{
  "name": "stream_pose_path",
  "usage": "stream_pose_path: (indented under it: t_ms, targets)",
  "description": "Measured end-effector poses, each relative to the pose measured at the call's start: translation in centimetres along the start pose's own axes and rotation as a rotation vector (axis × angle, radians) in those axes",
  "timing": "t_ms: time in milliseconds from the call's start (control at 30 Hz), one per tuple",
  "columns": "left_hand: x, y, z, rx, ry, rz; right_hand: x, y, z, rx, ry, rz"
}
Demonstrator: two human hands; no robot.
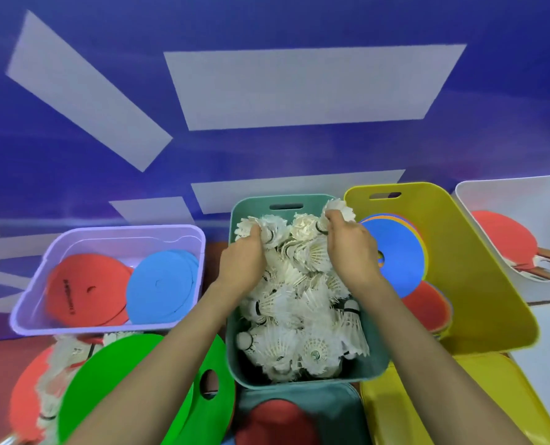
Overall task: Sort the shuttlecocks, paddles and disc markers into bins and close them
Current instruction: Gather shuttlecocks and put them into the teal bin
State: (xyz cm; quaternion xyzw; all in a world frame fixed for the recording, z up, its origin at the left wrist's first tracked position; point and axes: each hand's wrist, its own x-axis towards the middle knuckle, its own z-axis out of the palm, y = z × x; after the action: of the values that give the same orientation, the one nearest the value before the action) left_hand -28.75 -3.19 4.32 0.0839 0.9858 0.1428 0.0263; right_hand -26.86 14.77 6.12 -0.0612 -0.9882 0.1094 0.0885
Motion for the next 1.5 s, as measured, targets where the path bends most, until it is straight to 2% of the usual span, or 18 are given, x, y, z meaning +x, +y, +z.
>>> stream_pose_path:
  t_ms: [133, 200, 333, 433, 500, 567, 667, 767, 833, 900, 1000, 1067, 1233, 1400, 1500]
  targets:
    - [-0.2, 0.4, 1.3, -0.032, -0.162, 0.049, -1.1, 0.4, 0.2, -0.126, -0.109, 0.039]
    - [-0.4, 0.9, 1.3, -0.004, -0.155, 0.044, -1.7, 0.4, 0.0, -0.123, -0.103, 0.045]
    - [-1.8, 1.1, 0.2, 0.002, 0.021, -0.019, -3.0, 0.0, -1.7, 0.01, 0.052, 0.108]
    - [-3.1, 0.3, -1.0, -0.11, 0.173, -0.069, -4.8, -0.4, -2.3, 0.158, 0.161, 0.049]
    - [-4.4, -0.2, -1.5, -0.192, 0.292, 0.018, -6.3, -0.7, -2.1, 0.286, 0.196, -0.045]
    - [-5.8, -0.4, -1.6, -0.24, 0.332, 0.146, -7.6, -0.5, -2.0, 0.381, 0.212, -0.104]
    - [-7.1, -0.6, -1.2, -0.173, 0.259, 0.218, -9.1, -0.1, -2.2, 0.419, 0.194, -0.134]
    - [-7.0, -0.5, -0.9, -0.126, 0.206, 0.28, -10.2, 0.2, -2.0, 0.332, 0.12, -0.238]
    - [-6.3, 0.1, -0.7, -0.009, 0.144, 0.272, -10.2, 0.2, -1.5, 0.178, -0.009, -0.286]
    - [-5.4, 0.5, -0.5, 0.158, 0.045, 0.224, -9.6, -0.1, -0.6, 0.008, -0.142, -0.244]
    - [-3.7, 0.3, 0.1, 0.139, -0.09, 0.156, -8.4, -0.8, 0.9, -0.102, -0.266, -0.205]
    - [-2.7, 0.3, 0.3, 0.057, -0.148, 0.162, -7.8, -1.2, 2.0, -0.11, -0.353, -0.227]
    - [-2.1, 1.2, 0.2, 0.128, -0.382, 0.201, -5.9, -0.8, 3.0, 0.05, -0.441, -0.172]
    - [-2.0, 1.6, 0.5, 0.091, -0.393, 0.183, -6.2, -0.4, 2.3, 0.166, -0.553, -0.142]
    - [-3.0, 1.0, 0.0, -0.038, -0.254, 0.183, -7.0, -0.5, 0.8, 0.229, -0.506, -0.141]
